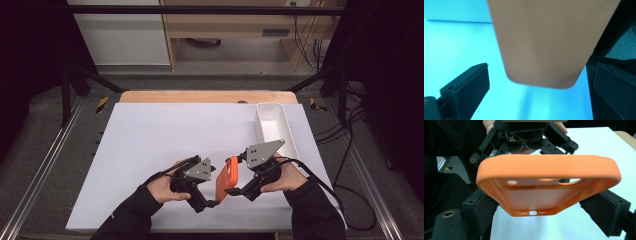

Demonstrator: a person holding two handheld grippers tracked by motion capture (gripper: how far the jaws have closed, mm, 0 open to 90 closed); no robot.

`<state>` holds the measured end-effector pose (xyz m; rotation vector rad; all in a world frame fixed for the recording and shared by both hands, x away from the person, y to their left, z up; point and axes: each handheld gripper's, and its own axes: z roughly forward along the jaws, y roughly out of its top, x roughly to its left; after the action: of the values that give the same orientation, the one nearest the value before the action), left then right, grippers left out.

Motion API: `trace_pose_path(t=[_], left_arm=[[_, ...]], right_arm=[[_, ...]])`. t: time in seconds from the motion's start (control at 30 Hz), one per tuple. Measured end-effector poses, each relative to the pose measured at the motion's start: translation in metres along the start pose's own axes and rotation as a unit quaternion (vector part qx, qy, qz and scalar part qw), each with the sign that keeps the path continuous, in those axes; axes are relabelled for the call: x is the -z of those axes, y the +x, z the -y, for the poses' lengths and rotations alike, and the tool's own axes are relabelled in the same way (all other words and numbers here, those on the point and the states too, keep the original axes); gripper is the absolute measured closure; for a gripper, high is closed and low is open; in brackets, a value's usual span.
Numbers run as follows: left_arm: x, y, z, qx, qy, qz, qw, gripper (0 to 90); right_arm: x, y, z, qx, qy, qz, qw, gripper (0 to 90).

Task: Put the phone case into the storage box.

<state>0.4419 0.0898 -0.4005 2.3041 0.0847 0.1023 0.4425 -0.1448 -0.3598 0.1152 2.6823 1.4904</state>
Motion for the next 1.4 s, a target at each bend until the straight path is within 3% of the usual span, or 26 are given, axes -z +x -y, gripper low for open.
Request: trace_pose_path(t=[0.17,0.4,0.5,0.73,0.8,1.17,1.4], left_arm=[[0.009,0.004,0.013,0.028,-0.013,-0.018,0.9994,0.0],[0.025,0.011,0.033,0.074,-0.042,-0.055,0.9948,0.0],[0.032,0.012,0.041,0.093,-0.060,-0.074,0.9911,0.0],[0.045,0.015,0.063,0.126,-0.075,-0.107,0.9833,0.0],[0.049,0.017,0.070,0.140,-0.083,-0.118,0.9795,0.0],[0.067,0.021,0.097,0.181,-0.104,-0.165,0.9639,0.0],[0.077,0.020,0.109,0.198,-0.112,-0.186,0.9557,0.0]], right_arm=[[0.007,-0.002,0.000,-0.009,0.011,0.013,0.9998,15.9],[0.018,-0.005,0.003,-0.024,0.010,0.026,0.9993,15.8],[0.022,-0.006,0.004,-0.027,0.010,0.034,0.9990,15.9],[0.030,-0.008,0.002,-0.036,0.008,0.058,0.9977,15.8],[0.033,-0.009,0.002,-0.040,0.008,0.066,0.9970,15.8],[0.047,-0.013,-0.001,-0.061,0.000,0.104,0.9927,15.8],[0.059,-0.016,-0.002,-0.073,-0.009,0.135,0.9881,15.8]])
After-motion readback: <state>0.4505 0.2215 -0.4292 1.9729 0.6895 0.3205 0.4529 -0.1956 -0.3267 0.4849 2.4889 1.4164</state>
